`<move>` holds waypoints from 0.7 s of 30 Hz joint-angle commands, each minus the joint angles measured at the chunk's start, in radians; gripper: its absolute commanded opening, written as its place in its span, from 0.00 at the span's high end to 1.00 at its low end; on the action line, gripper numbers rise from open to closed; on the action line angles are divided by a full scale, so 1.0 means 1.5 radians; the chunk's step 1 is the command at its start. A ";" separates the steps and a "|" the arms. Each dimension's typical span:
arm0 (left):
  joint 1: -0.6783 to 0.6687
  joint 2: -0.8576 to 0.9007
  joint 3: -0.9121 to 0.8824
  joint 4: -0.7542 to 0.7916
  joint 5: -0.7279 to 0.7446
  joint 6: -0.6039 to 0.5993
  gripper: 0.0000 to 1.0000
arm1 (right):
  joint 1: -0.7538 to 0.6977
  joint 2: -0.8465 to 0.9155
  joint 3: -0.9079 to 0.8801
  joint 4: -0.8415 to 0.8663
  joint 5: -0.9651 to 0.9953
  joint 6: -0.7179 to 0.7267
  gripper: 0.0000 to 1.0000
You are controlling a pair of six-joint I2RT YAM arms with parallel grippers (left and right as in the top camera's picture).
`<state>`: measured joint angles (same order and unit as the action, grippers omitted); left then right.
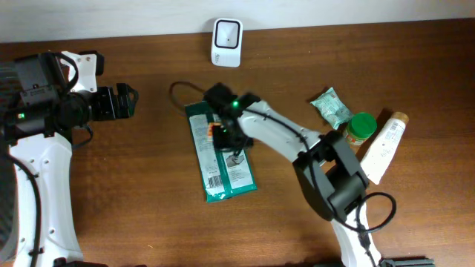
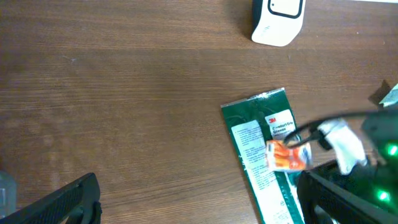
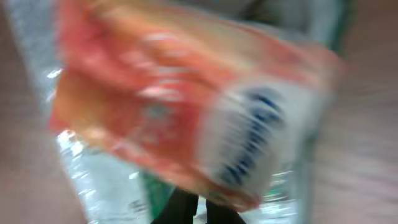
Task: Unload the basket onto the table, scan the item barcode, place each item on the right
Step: 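Place the mint pack at right and grasp the orange packet, then hold the orange packet in front of the barcode scanner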
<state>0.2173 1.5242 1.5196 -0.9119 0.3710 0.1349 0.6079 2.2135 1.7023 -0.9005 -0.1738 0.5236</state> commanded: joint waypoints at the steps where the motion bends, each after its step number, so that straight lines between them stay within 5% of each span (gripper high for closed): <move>1: 0.001 -0.008 0.005 0.001 0.010 0.009 0.01 | -0.046 0.003 0.000 0.025 0.019 -0.050 0.96; 4: 0.001 -0.008 0.005 0.001 0.010 0.009 0.01 | -0.066 0.003 0.000 0.150 -0.002 -0.050 0.94; 8: 0.001 -0.008 0.005 0.001 0.009 0.009 0.01 | -0.064 0.004 0.000 0.280 -0.050 -0.105 0.75; 12: 0.001 -0.008 0.005 0.001 0.009 0.009 0.01 | -0.089 0.003 0.022 0.209 -0.121 -0.150 0.62; 21: 0.001 -0.008 0.005 0.001 0.009 0.009 0.01 | -0.061 0.038 0.030 0.133 -0.145 -0.029 0.69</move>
<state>0.2173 1.5242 1.5196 -0.9123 0.3706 0.1349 0.4850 2.2299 1.7321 -0.7040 -0.4015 0.4675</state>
